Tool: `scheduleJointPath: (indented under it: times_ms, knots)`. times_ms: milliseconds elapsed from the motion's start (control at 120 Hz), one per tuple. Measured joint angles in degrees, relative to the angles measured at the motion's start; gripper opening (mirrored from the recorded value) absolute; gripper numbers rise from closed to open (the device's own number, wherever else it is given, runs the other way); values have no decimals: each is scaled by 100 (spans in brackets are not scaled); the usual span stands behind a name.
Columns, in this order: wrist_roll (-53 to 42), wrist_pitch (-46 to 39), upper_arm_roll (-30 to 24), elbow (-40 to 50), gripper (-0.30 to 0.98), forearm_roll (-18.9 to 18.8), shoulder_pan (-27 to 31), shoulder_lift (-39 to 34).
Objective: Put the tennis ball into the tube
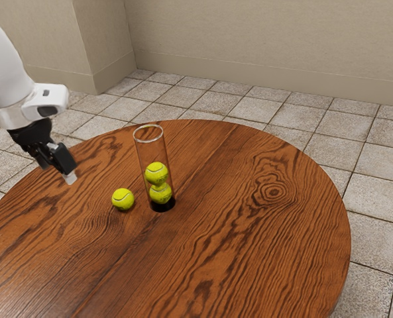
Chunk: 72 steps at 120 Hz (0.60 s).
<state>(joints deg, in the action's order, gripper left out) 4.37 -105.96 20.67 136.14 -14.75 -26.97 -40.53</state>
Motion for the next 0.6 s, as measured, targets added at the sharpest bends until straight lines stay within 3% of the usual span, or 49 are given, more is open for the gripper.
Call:
scheduleJointPath:
  times_ms: [208, 350, 458, 600]
  knots:
    - [-691, -553, 3212, 115, 69, -1877, -2523, -334]
    - [-1252, -1044, 4453, 37, 69, -2811, -3411, -325]
    - [-1618, -1335, 5214, -294, 69, -3211, -4189, -324]
    - [-2054, -1951, 6121, -495, 69, -3382, -4808, -339]
